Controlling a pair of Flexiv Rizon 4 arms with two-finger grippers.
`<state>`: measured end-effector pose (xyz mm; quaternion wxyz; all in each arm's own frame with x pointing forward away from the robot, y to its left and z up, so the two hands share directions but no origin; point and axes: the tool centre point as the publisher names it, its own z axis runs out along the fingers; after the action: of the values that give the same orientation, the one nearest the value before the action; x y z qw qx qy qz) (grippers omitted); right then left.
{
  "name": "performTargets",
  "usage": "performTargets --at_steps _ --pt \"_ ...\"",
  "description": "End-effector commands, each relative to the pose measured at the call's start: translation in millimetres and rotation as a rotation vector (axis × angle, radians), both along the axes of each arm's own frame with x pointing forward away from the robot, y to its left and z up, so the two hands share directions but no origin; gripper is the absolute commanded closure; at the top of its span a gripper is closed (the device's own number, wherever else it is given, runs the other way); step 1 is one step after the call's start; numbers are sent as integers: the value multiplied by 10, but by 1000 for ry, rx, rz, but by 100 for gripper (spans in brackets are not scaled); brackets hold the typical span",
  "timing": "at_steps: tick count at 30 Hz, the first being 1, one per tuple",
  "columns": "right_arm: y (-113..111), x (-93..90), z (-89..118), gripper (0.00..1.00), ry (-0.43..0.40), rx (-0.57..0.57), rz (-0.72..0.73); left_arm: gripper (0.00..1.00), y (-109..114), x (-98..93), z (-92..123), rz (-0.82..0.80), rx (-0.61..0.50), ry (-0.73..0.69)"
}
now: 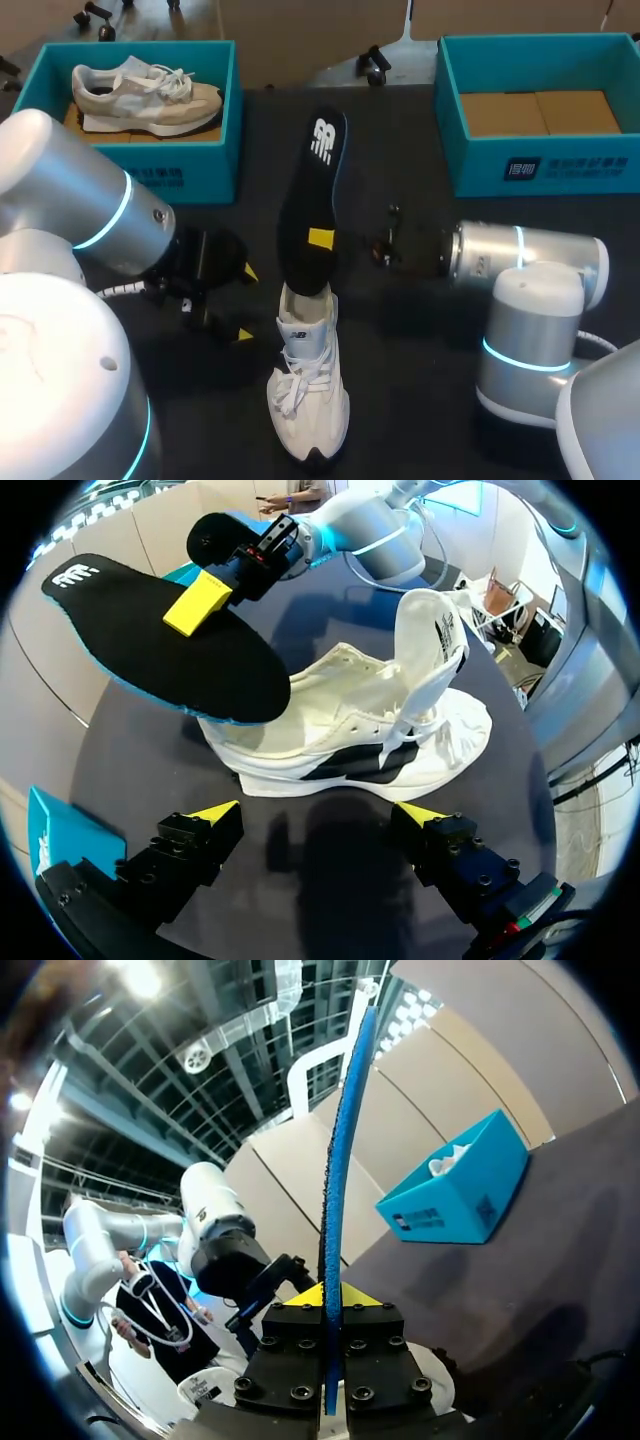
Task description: Take the shoe out of the shoebox, open the shoe tongue, remove and reinsert the insole, then place the shoe into the shoebox
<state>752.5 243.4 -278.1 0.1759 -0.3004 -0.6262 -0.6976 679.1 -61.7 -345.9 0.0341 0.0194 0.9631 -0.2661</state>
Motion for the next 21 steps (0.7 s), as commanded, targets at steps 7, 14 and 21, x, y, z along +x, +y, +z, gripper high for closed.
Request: performTargets --at_steps 7,14,21 --pt "24 -16 -30 100 2 5 8 0 -41 5 2 -7 2 9" --pt "30 -56 -74 100 8 7 6 0 -104 13 -11 -24 13 18" --pt "44 -91 -86 100 -10 11 7 0 -107 13 -13 -20 14 22"
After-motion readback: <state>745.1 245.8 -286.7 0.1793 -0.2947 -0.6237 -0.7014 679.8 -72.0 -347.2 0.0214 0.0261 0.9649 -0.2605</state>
